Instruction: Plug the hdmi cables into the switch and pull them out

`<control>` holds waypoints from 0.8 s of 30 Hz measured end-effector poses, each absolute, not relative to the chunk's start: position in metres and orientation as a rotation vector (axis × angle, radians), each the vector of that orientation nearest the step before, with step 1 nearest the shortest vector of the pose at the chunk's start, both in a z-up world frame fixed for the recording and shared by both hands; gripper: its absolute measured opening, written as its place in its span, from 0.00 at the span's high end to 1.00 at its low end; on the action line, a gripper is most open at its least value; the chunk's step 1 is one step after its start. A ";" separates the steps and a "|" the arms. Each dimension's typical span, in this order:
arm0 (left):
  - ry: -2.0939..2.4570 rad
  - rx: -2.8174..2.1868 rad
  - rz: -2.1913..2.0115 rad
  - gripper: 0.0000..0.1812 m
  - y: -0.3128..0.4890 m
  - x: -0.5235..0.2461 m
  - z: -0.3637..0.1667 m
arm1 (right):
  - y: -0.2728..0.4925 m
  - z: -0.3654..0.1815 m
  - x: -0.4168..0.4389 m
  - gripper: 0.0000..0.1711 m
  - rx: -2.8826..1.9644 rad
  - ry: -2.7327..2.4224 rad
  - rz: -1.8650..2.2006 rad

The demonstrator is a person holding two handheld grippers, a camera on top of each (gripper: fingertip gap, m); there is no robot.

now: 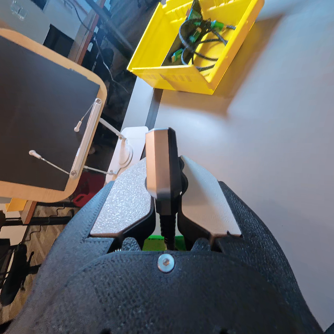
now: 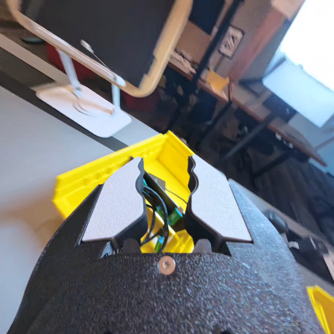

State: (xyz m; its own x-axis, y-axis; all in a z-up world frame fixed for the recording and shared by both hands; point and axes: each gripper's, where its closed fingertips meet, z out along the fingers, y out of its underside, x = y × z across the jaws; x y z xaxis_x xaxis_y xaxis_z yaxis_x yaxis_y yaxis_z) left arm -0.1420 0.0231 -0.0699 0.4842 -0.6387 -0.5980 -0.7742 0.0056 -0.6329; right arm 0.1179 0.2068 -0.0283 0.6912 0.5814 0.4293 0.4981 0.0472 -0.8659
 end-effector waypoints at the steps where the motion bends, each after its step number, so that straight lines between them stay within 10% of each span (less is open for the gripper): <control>1: 1.224 -1.683 0.141 0.87 0.021 -0.136 -0.068 | 0.191 -0.019 0.103 0.75 -1.523 -0.977 0.114; 24: 0.839 -0.924 -0.505 0.87 -0.121 -0.070 0.131 | -0.106 -0.091 -0.139 0.70 -0.906 -1.726 1.133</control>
